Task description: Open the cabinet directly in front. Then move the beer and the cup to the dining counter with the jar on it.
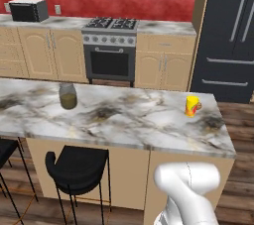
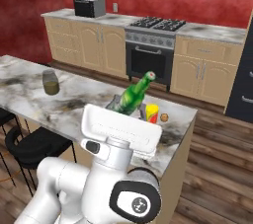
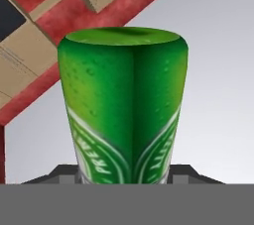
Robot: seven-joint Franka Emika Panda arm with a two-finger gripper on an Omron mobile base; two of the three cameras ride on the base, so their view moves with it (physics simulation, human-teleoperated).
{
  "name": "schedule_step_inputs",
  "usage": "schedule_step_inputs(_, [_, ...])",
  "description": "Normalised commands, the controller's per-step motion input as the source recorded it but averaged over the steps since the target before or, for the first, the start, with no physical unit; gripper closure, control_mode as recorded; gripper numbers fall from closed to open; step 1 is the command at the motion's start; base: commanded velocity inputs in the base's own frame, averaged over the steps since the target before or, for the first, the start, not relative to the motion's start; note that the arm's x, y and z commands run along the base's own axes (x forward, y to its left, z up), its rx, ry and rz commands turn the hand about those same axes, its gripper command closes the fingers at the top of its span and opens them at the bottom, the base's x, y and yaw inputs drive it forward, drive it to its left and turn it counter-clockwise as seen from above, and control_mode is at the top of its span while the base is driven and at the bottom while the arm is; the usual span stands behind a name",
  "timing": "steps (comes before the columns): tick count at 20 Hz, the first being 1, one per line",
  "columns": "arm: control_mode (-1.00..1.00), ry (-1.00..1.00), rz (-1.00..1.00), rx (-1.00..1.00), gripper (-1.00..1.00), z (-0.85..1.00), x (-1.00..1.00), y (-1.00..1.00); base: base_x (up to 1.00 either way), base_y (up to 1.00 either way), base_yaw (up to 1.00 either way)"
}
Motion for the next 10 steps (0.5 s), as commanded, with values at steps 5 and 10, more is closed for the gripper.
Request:
schedule_step_inputs(5, [-1.0, 0.24, 0.17, -0.39, 1.0, 0.0, -0.18, -0.06, 0.0, 0.0, 0.0])
schedule_step_inputs(10, [-1.0, 0.13, 0.14, -0.34, 1.0, -0.03, -0.31, -0.25, 0.0, 0.0, 0.0])
